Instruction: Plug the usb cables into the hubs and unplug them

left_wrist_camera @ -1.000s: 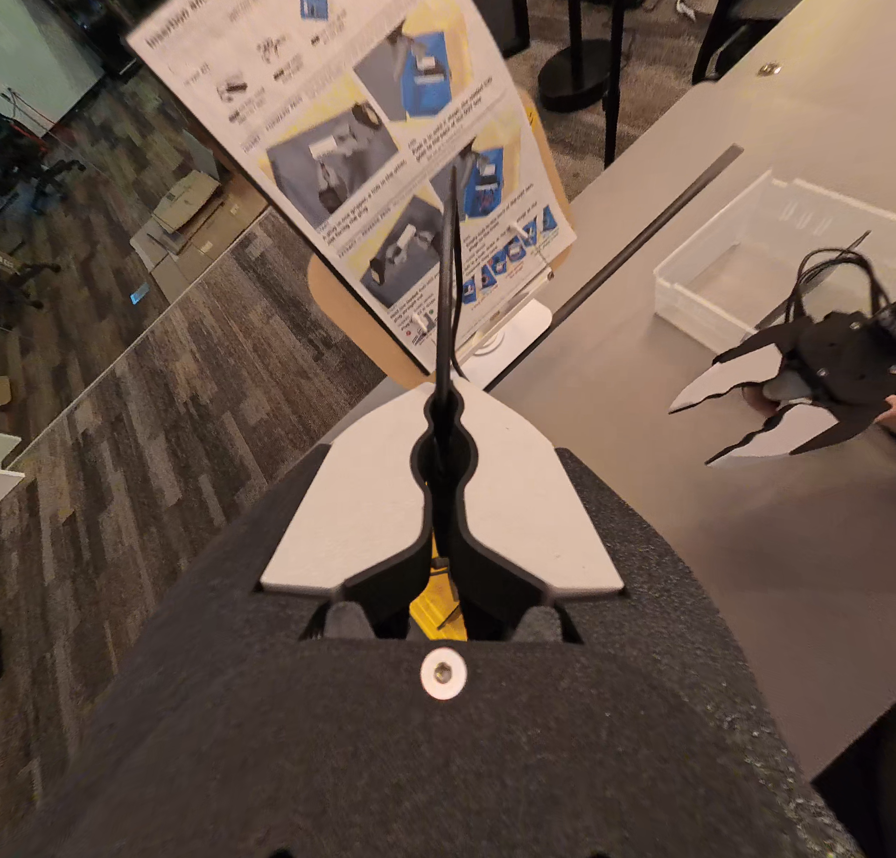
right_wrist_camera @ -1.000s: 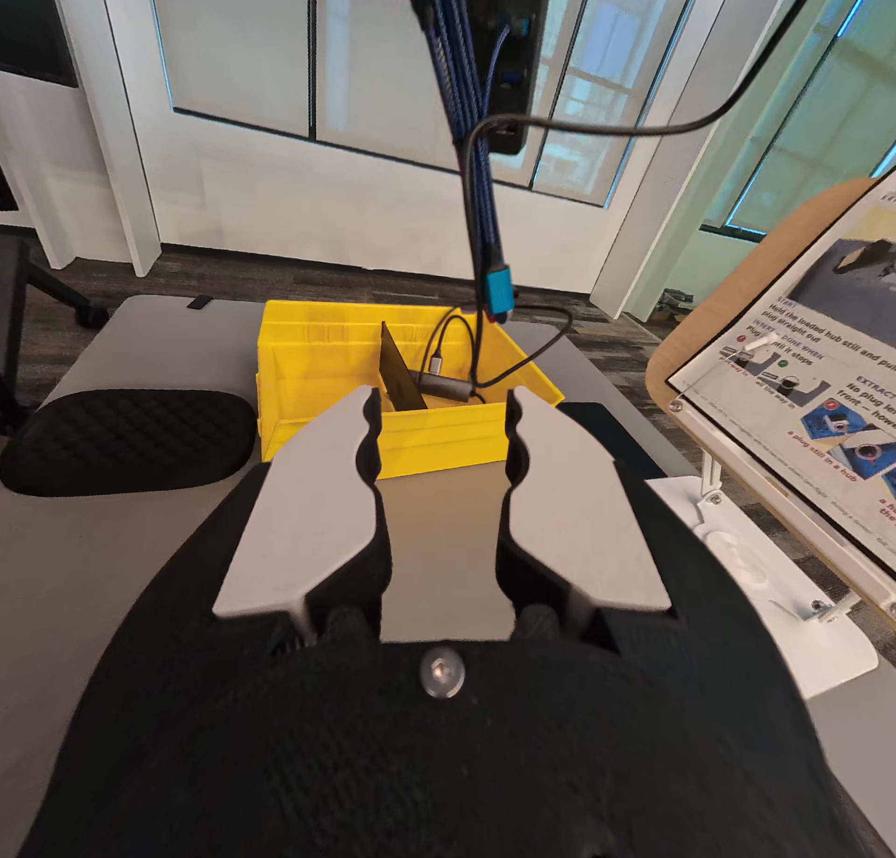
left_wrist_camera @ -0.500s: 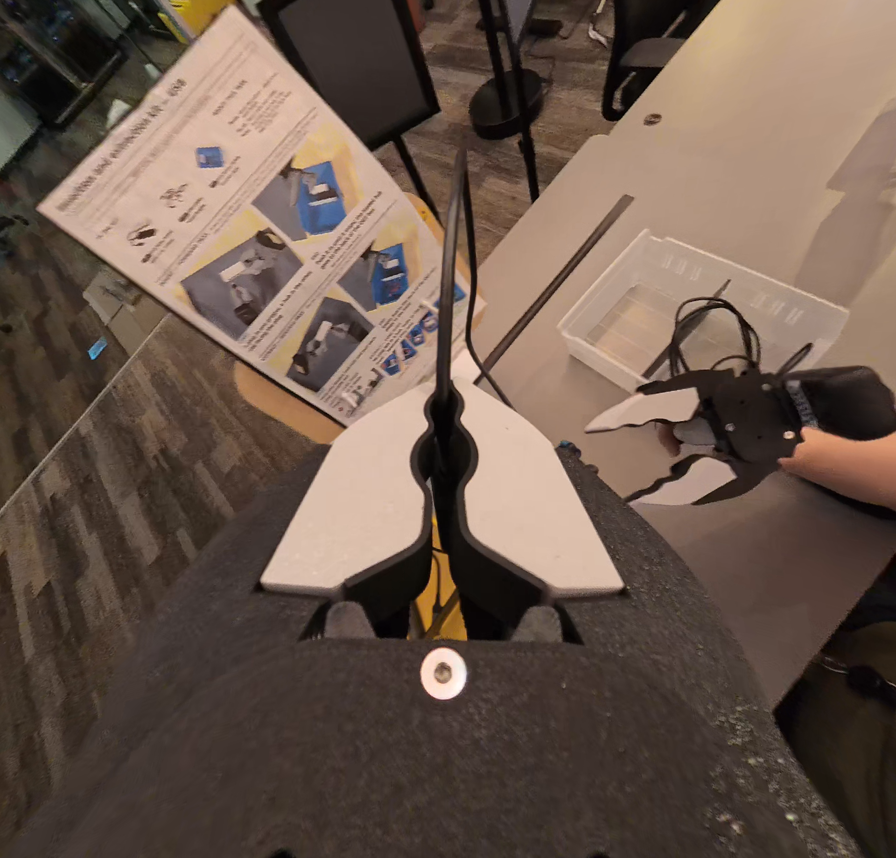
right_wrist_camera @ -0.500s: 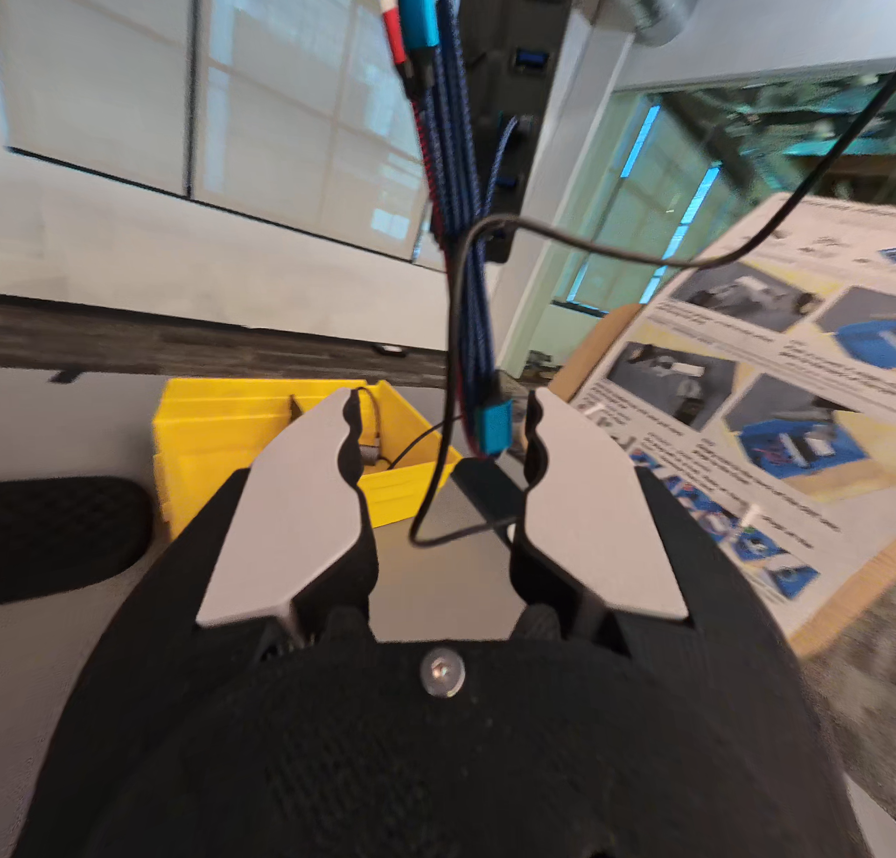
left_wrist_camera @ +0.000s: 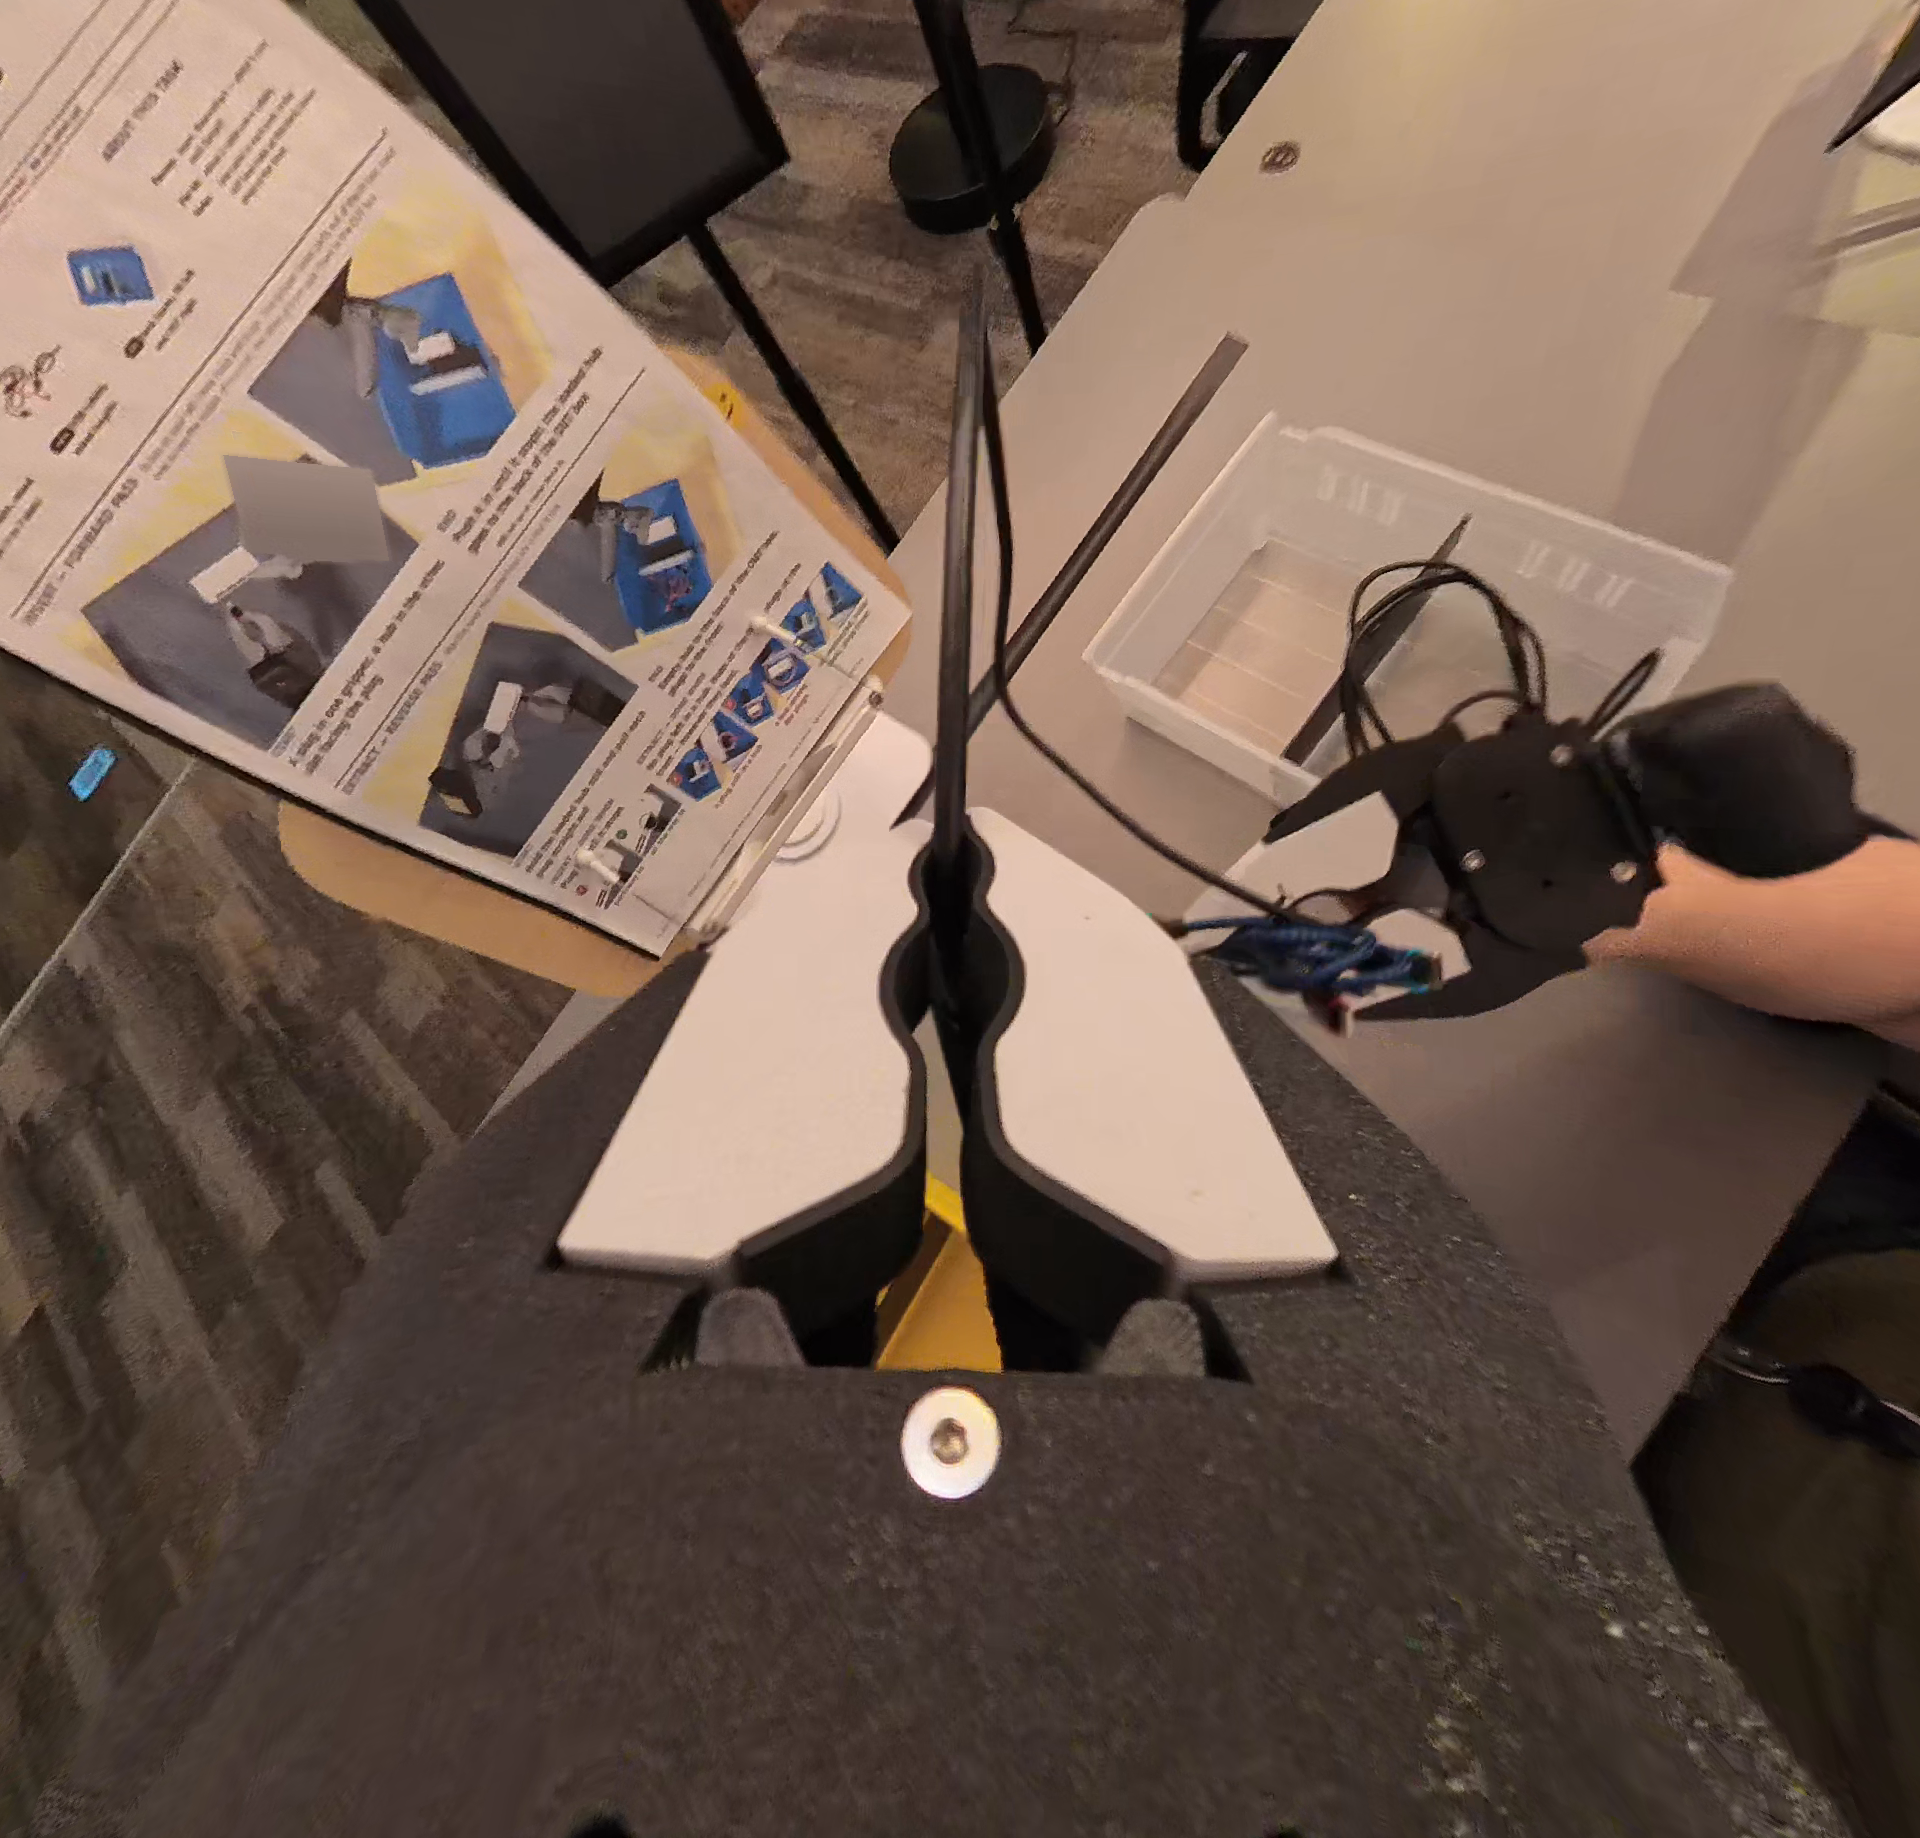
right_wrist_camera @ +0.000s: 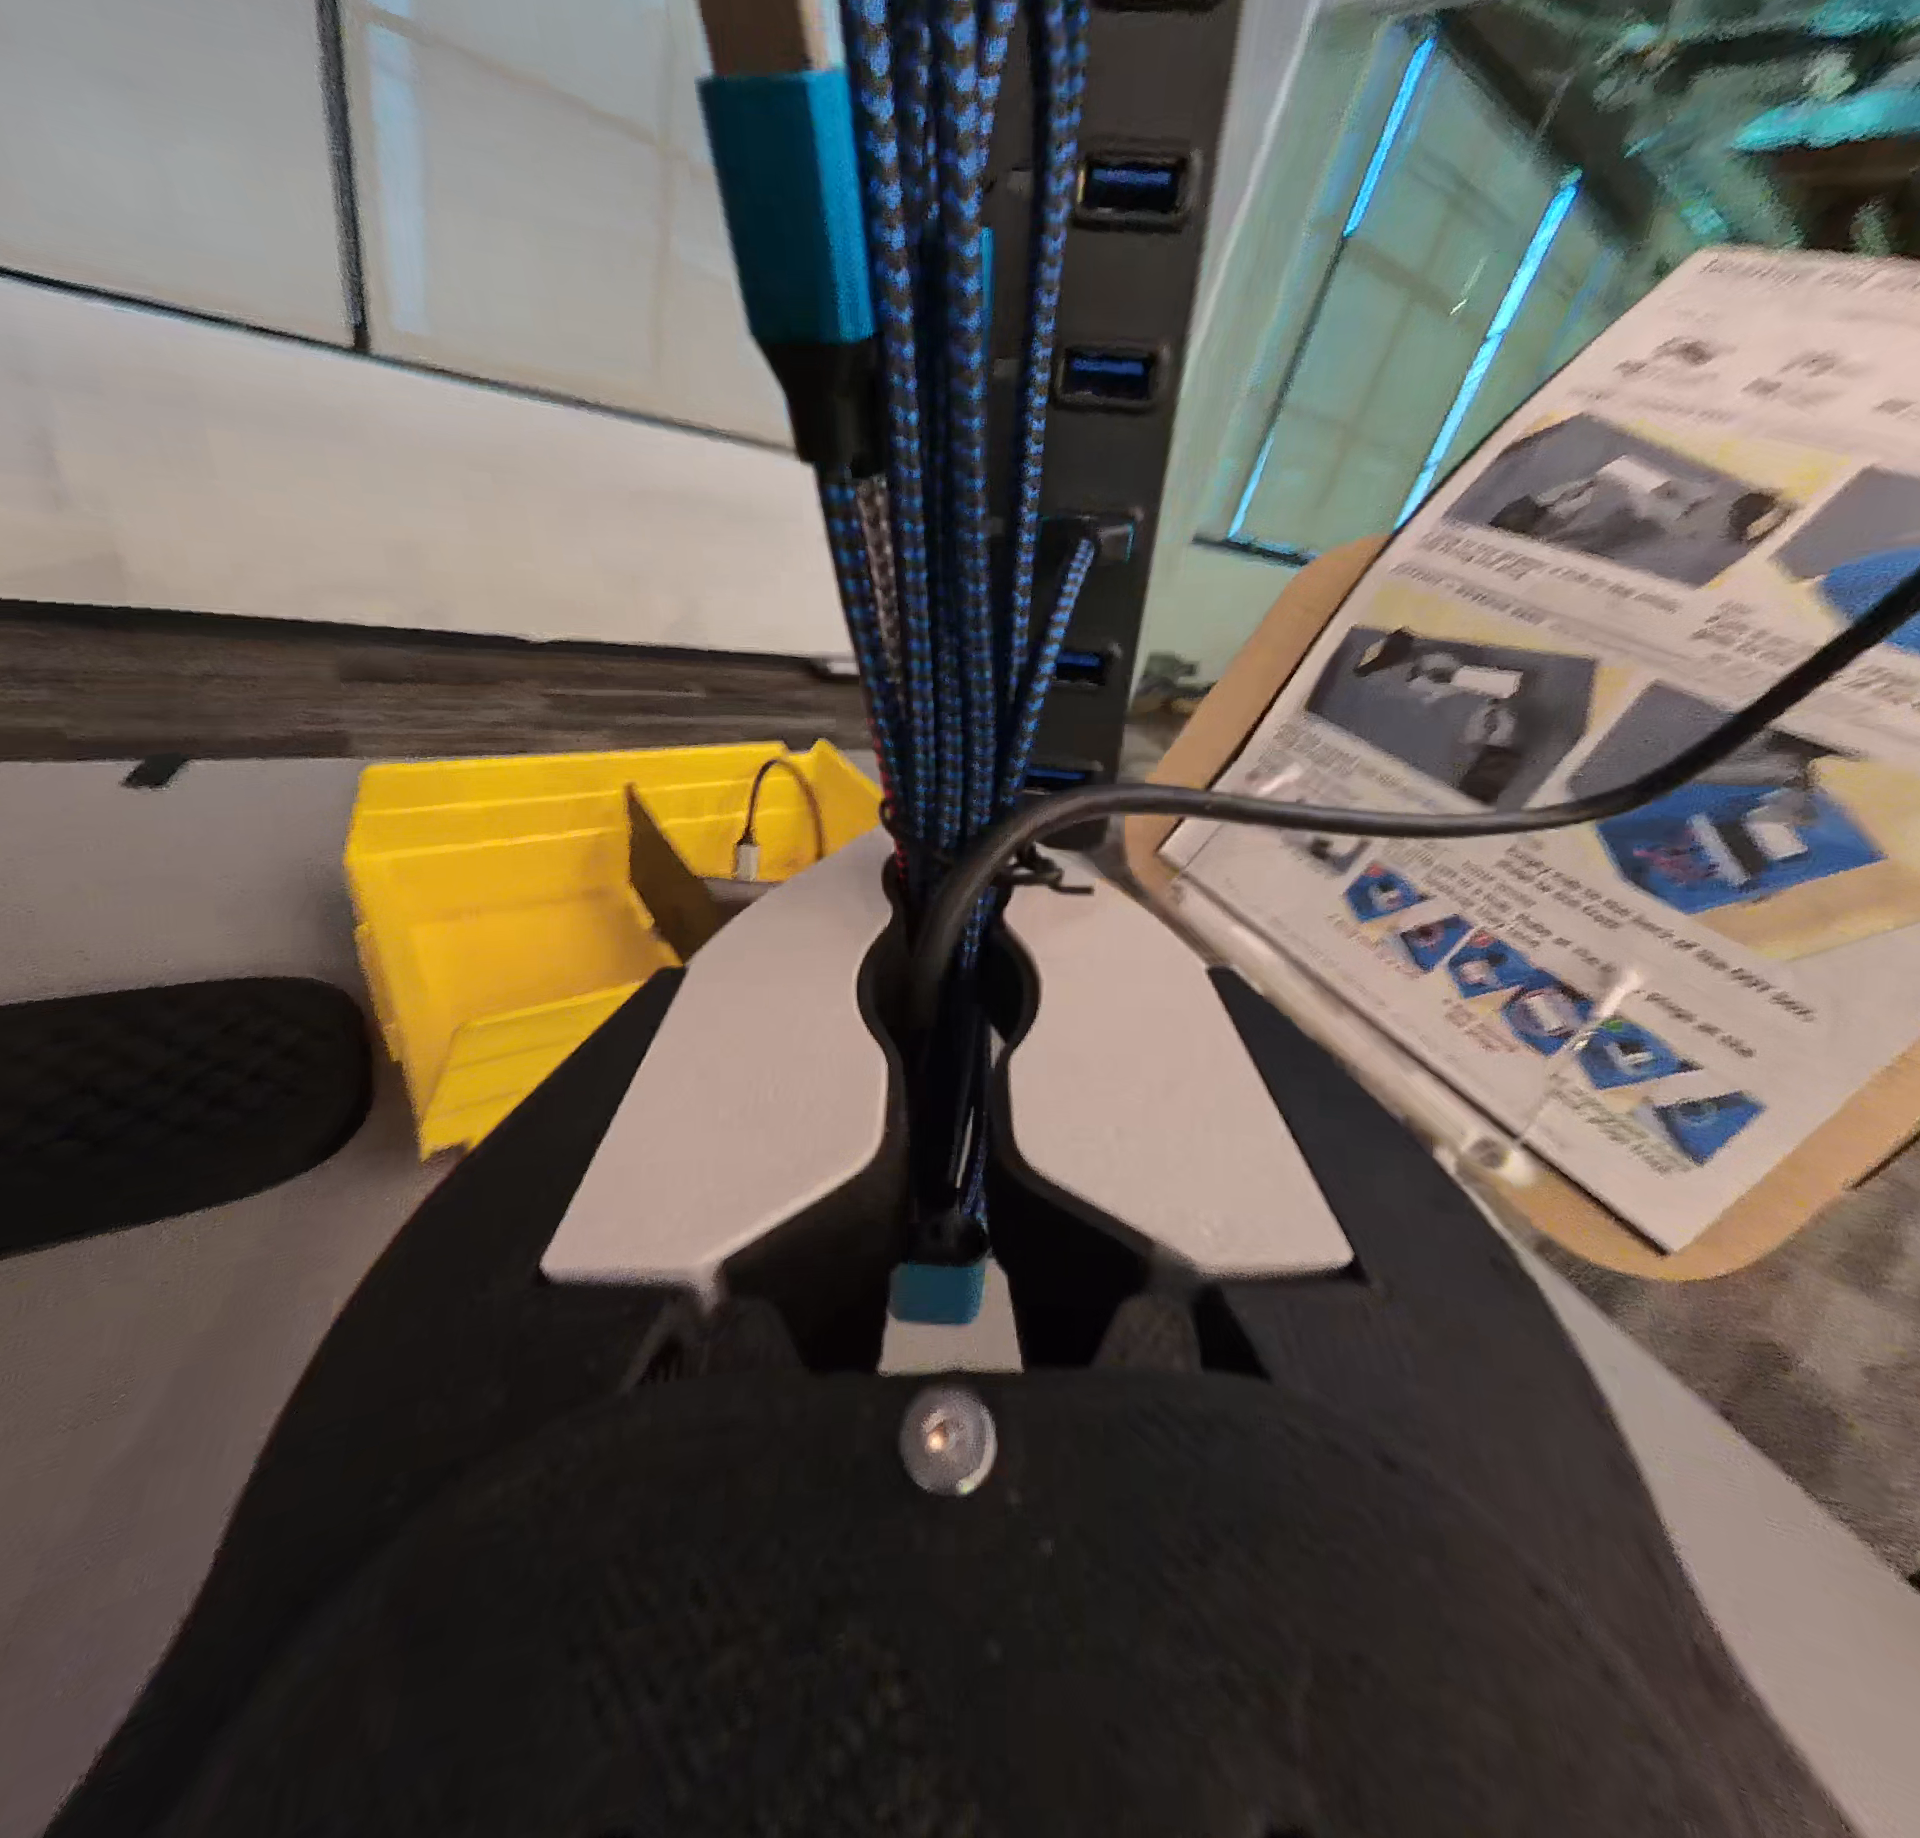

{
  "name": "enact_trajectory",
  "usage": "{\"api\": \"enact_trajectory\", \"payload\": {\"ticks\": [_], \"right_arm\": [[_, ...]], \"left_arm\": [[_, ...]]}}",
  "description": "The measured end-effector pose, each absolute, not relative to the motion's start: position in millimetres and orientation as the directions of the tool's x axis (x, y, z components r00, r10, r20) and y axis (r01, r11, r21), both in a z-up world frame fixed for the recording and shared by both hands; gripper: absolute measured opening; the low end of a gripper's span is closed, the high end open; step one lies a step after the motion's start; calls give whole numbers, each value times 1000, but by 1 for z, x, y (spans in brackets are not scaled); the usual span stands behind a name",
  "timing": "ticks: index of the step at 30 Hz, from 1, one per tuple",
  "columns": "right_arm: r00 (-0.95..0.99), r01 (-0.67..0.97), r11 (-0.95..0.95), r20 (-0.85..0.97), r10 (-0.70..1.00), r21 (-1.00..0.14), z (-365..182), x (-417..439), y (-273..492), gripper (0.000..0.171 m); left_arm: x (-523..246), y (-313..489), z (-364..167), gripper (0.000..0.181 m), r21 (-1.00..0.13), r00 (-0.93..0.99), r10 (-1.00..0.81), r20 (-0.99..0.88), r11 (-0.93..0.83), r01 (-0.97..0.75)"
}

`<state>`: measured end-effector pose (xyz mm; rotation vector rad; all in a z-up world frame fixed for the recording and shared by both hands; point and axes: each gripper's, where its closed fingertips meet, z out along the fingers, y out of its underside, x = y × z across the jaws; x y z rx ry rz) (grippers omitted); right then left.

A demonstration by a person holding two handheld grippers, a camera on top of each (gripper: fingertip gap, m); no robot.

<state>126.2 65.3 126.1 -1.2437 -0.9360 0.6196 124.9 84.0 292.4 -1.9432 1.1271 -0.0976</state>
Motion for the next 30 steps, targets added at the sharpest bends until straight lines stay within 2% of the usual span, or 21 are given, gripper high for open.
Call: {"api": "enact_trajectory", "payload": {"ticks": [4, 7, 12, 17, 21, 26, 30], "right_arm": [[406, 241, 147, 237, 883, -959, 102, 134, 67, 10], [365, 279, 113, 215, 906, -954, 100, 146, 64, 10], [367, 376, 86, 234, 900, -923, 93, 163, 66, 9], [316, 527, 30, 229, 921, -849, 61, 169, 67, 10], [251, 631, 29, 239, 938, -775, 28, 163, 71, 10], [158, 707, 5, 165, 974, -707, -16, 158, 71, 10], [90, 780, 1, 115, 989, -625, -49, 161, 68, 10]], "left_arm": [[106, 93, 261, 0, -721, 628, -730, -271, -278, -635], [88, 103, 227, 0, -756, 669, -724, -170, -340, -559], [70, 113, 160, 0, -809, 633, -761, 140, -457, -370], [64, 119, 80, 0, -739, 569, -725, 388, -614, -278], [58, 133, 31, 2, -718, 585, -705, 400, -638, -278], [49, 140, -25, 0, -614, 641, -670, 375, -697, -369], [47, 144, -50, 3, -551, 683, -661, 311, -711, -437]]}}
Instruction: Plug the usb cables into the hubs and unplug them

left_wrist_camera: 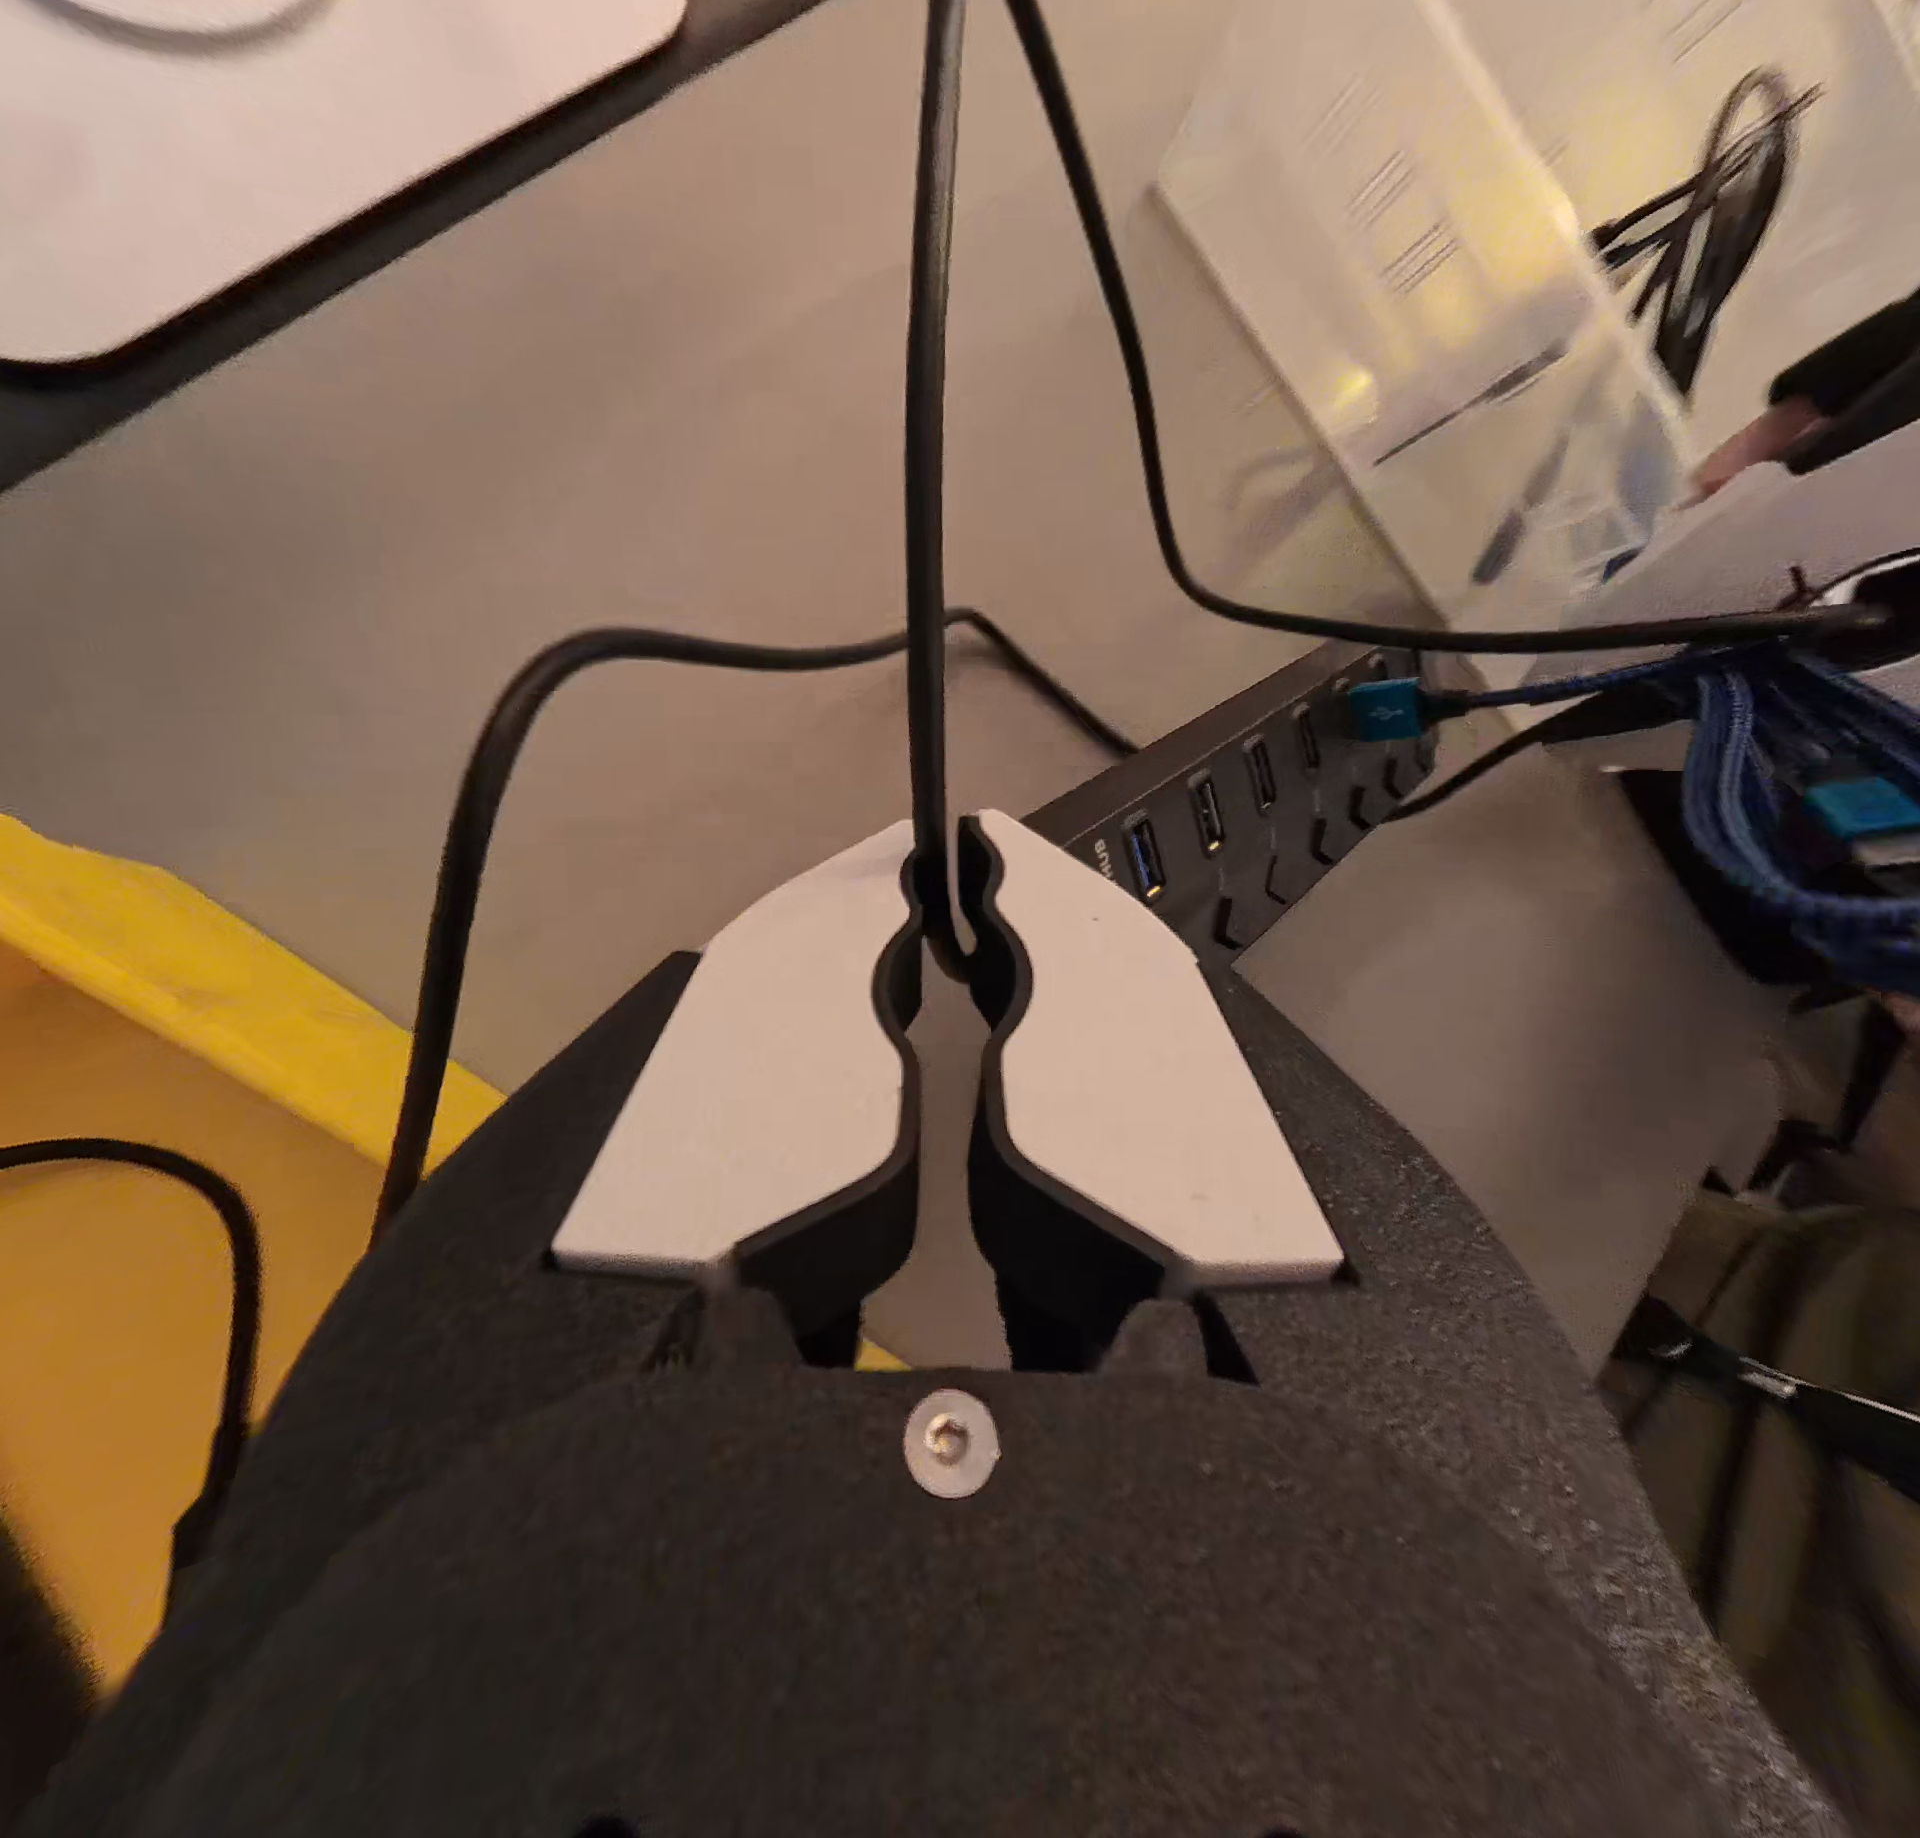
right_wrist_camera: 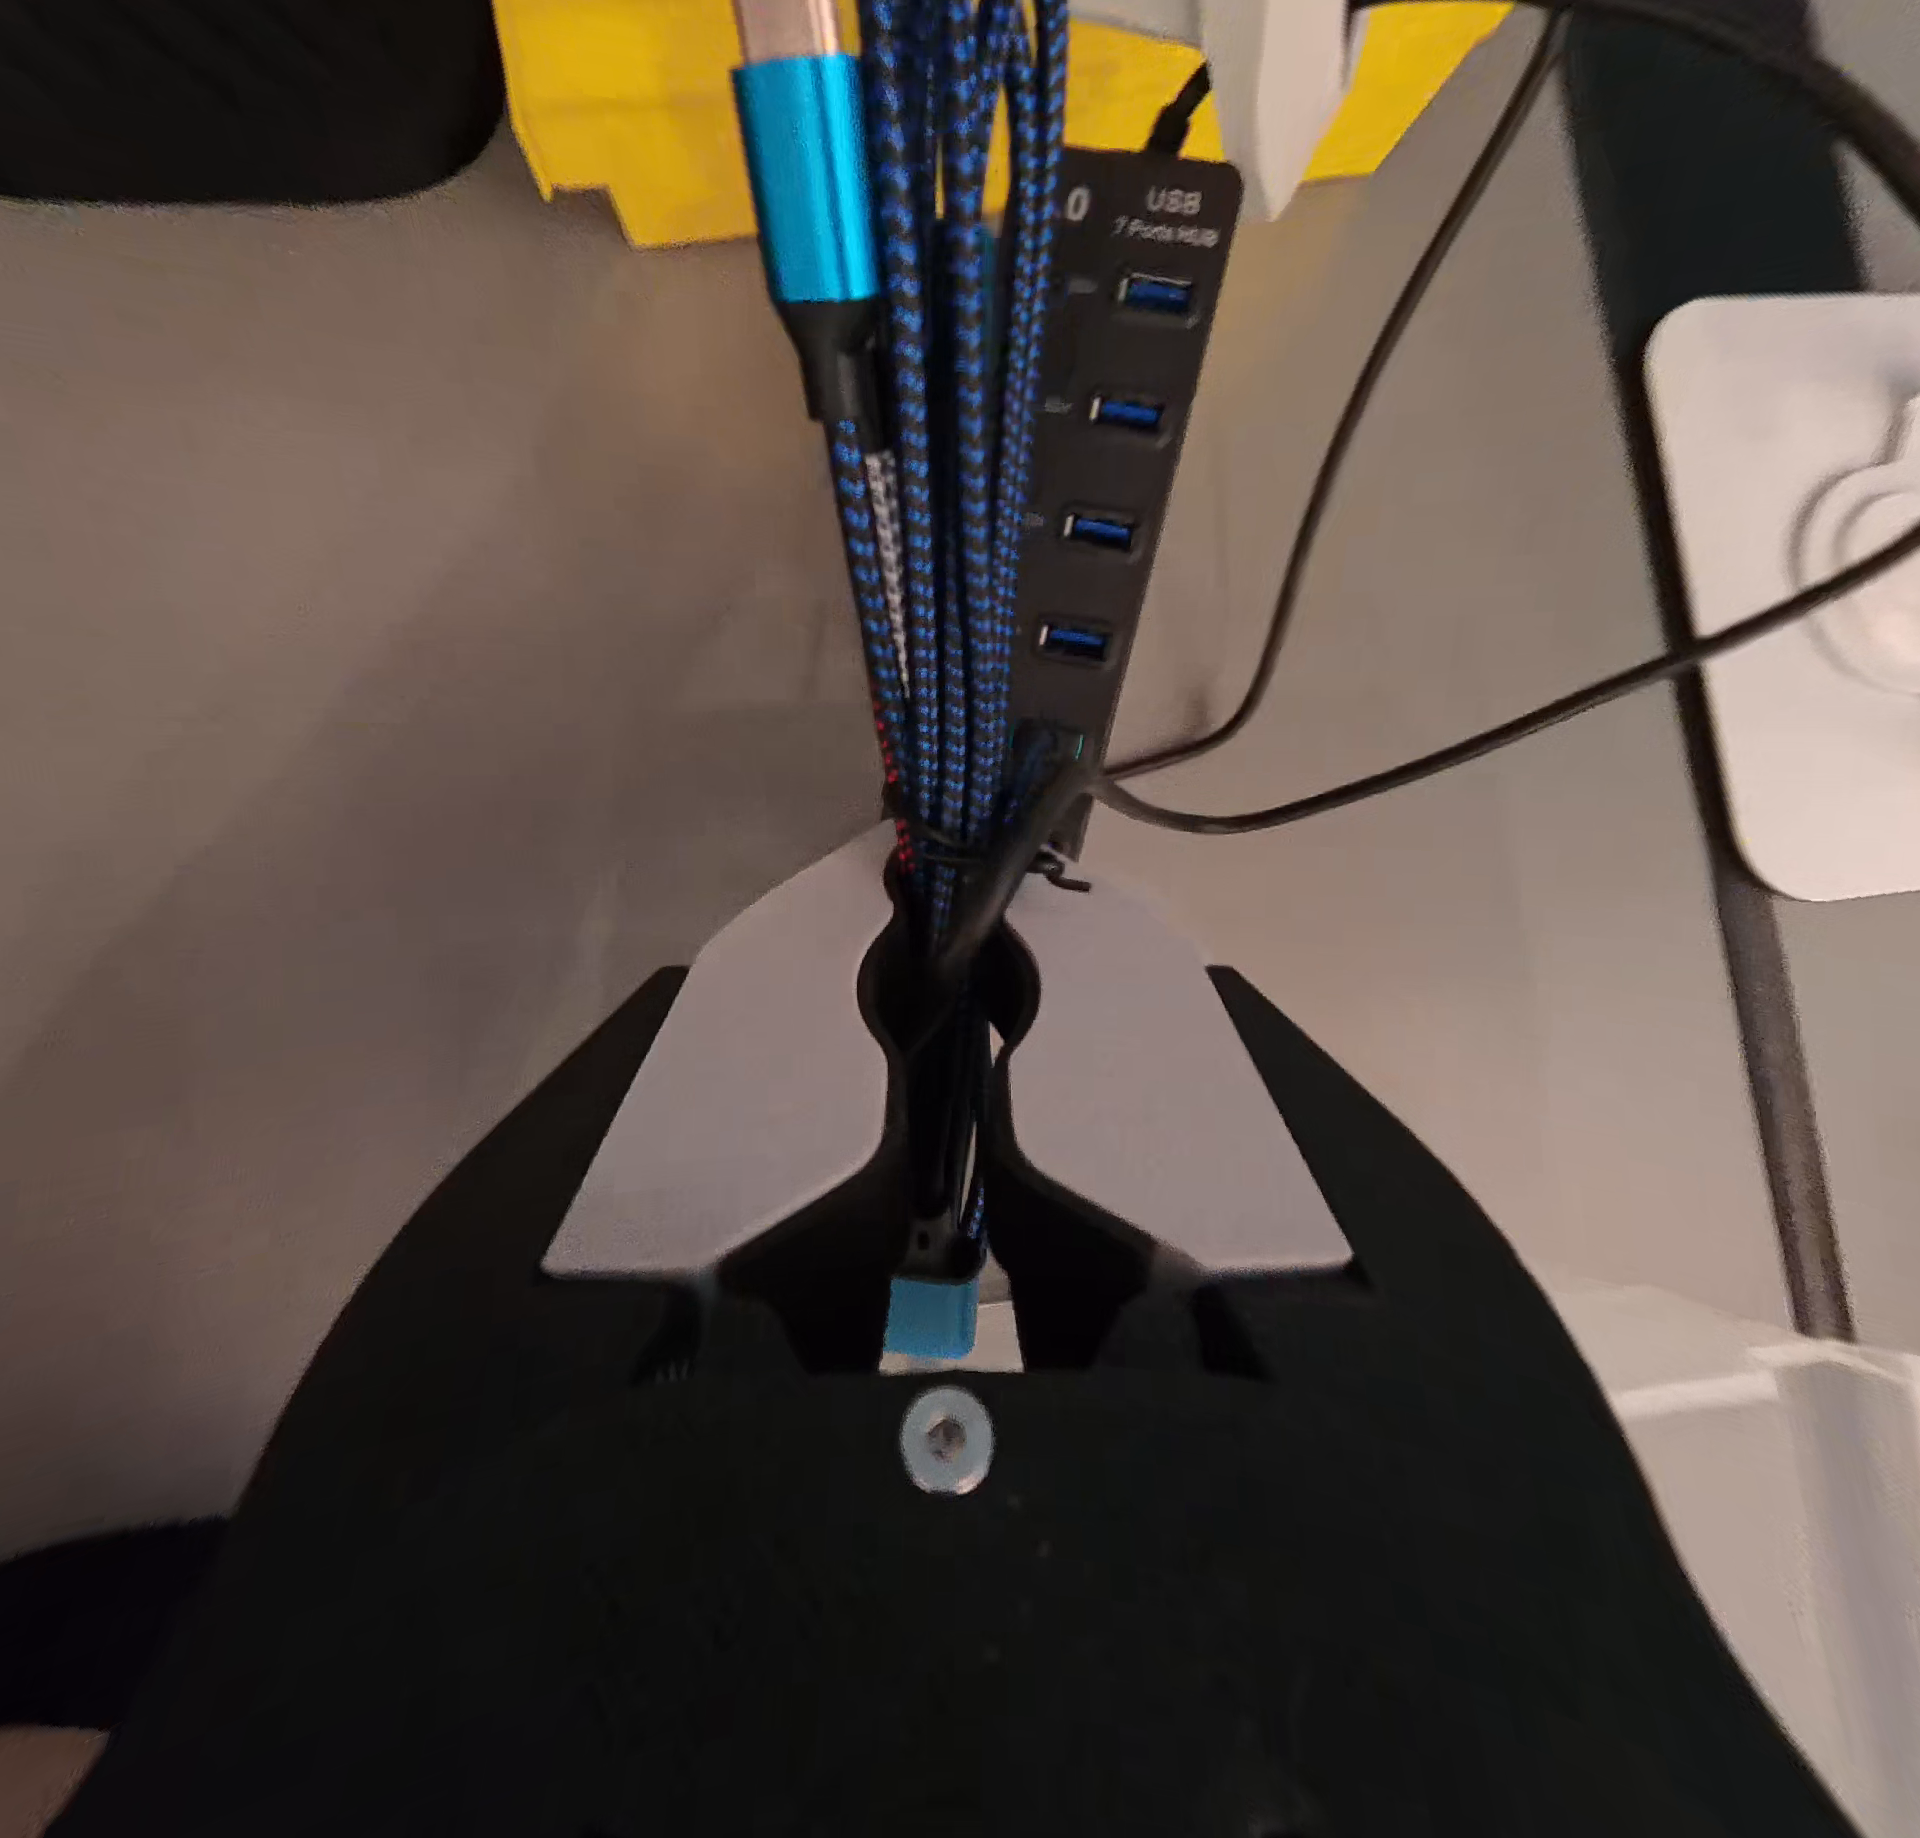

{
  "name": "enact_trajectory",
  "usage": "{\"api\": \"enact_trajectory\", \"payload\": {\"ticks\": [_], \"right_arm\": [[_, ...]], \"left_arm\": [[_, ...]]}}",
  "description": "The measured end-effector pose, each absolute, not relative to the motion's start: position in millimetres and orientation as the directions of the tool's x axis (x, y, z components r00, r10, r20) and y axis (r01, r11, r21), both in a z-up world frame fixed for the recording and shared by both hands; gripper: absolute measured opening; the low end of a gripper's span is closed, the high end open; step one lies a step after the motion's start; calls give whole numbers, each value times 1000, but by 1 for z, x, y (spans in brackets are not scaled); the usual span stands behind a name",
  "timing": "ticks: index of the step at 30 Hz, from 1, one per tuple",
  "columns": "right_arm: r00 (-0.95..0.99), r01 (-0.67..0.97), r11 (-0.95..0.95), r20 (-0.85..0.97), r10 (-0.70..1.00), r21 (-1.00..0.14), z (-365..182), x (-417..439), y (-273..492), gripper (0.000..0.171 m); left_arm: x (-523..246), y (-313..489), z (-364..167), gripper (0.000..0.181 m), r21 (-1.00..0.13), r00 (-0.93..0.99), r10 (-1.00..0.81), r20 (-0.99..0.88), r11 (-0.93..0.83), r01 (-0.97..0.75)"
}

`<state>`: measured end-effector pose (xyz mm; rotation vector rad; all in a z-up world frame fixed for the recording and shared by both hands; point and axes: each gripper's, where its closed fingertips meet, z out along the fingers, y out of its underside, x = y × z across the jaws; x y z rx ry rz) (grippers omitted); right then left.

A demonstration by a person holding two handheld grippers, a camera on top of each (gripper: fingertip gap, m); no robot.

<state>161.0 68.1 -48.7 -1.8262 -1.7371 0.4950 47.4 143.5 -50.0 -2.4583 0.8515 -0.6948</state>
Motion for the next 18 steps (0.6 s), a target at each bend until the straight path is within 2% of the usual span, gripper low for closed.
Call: {"api": "enact_trajectory", "payload": {"ticks": [6, 15, 18], "right_arm": [[12, 834, 34, 80, 997, -550, -69, 165, 58, 10], [9, 860, 11, 36, 999, -510, -81, 173, 58, 9], [19, 888, 4, 45, 999, -461, -88, 176, 60, 10]], "left_arm": [[41, 135, -94, 3, -366, 700, -699, 146, -696, -618], [42, 139, -96, 22, -321, 709, -702, 65, -687, -652], [40, 140, -83, 22, -353, 715, -696, 63, -686, -636]]}}
